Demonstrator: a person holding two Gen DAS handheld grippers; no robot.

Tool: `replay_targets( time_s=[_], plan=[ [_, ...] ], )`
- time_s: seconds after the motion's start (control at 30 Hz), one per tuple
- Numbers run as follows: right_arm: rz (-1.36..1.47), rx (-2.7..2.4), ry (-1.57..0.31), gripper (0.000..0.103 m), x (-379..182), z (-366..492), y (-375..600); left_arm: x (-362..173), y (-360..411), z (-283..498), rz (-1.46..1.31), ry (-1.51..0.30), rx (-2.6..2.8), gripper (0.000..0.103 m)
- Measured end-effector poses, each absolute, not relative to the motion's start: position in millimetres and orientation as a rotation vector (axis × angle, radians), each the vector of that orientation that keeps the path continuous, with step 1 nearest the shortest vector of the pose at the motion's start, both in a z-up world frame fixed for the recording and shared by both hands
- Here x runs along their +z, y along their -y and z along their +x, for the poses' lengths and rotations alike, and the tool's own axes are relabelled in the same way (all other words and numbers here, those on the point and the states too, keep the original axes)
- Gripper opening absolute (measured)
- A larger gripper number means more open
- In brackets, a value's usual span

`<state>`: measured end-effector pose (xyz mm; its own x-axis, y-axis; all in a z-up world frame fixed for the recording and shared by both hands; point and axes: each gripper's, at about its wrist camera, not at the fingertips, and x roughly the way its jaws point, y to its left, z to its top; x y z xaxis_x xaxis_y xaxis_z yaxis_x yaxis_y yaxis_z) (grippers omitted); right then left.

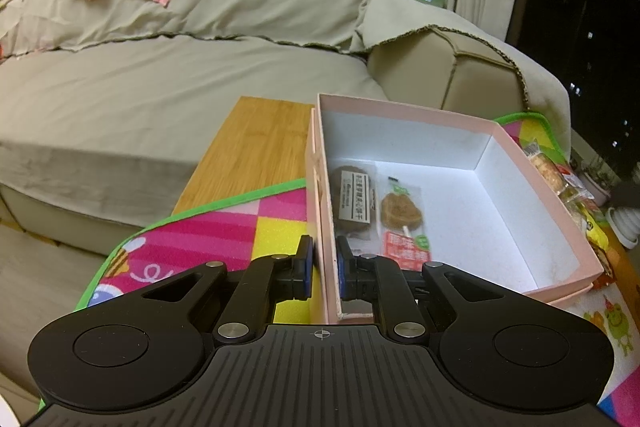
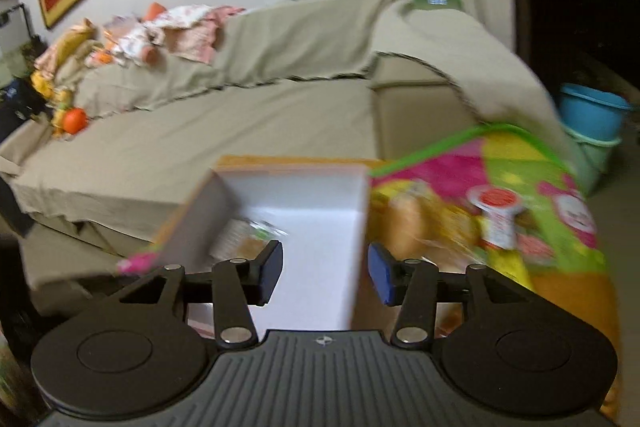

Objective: Organize objects
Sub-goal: 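Carry the hawthorn packet into the pink box and open the right tool, then grasp the round red-lidded hawthorn snack with the right tool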

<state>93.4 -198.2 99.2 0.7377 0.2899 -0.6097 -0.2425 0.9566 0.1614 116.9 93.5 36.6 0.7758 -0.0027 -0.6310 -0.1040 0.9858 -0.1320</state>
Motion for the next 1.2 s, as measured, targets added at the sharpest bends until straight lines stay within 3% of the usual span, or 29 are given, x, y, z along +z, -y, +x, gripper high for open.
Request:
replay_targets(
  time_s=[0.27,0.67,0.93,1.2],
  plan=[
    [0.009,0.105,-0.698,0.063,60.3,57.1,253.6,37.0,-91.6,118.0,-0.162,-0.688,0.064,0.013],
    [0.096,0.026,-0.747,0.064,40.9,66.8,291.4,37.4,-89.5,118.3,-0.155,-0.696,0.067,0.012],
    [0.199,0.044,-0.740,0.065,67.3,166.5,299.3,37.2,-89.3,118.3,-0.152,-0.699,0.064,0.013],
    [0.088,-0.031,-0.850,0.069,28.8,266.1,285.2,37.0,-89.6,117.3,-0.145,-0.702,0.052,0.013]
  ],
)
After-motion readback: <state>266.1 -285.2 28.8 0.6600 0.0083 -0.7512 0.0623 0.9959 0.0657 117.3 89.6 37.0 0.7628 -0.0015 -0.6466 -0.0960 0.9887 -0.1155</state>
